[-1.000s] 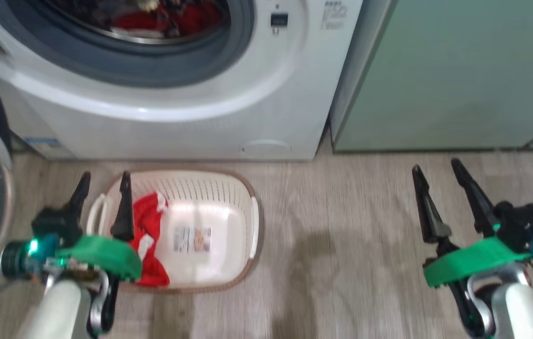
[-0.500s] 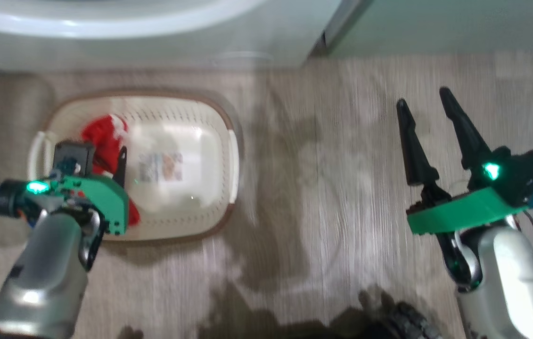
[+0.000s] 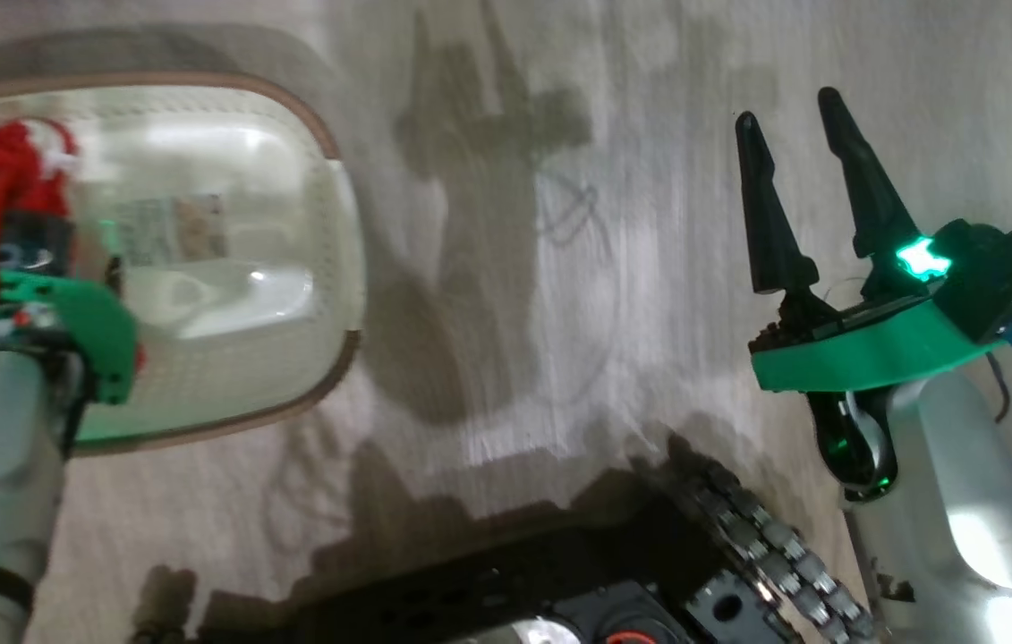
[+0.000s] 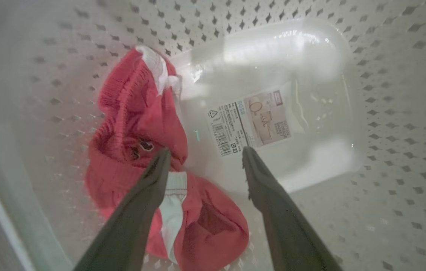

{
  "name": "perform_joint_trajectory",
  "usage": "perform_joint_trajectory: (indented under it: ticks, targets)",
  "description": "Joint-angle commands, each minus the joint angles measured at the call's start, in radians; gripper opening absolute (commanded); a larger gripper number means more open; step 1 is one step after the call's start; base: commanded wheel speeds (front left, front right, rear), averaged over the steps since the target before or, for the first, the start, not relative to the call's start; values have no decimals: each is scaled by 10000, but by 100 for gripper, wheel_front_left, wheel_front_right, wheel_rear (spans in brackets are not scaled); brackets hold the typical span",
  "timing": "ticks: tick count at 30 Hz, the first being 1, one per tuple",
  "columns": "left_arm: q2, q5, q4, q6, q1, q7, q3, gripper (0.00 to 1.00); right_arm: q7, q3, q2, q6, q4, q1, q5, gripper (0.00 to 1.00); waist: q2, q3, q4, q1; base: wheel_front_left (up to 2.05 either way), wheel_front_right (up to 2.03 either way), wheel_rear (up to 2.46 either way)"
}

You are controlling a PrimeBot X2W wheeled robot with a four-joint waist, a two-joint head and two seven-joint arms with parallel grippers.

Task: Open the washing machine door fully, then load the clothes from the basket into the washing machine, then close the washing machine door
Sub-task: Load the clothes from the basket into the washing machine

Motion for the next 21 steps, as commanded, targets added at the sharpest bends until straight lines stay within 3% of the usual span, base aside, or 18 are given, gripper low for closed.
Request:
perform_joint_trajectory:
  ticks: [1, 11, 20, 21]
  targets:
    - [611, 16, 180, 66, 55, 81, 329, 100, -122, 234, -18, 0, -141, 191, 164, 100, 0, 714, -668, -2, 0, 0, 0]
    - [1325, -415, 1039, 302, -279, 412, 766, 100, -193, 186, -18, 0, -168, 153, 962, 100, 0, 1682, -1191, -2, 0, 0, 0]
    - [1426, -769, 1492, 432, -438, 473, 974, 100, -195, 317, -18, 0, -286, 150, 1160, 100, 0, 1950, -1307, -2, 0, 0, 0]
    - [1403, -811, 1557, 407, -466, 537, 981, 88, -195, 323, -18, 0, -288, 143, 1159, 100, 0, 1950, -1303, -2, 0, 0, 0]
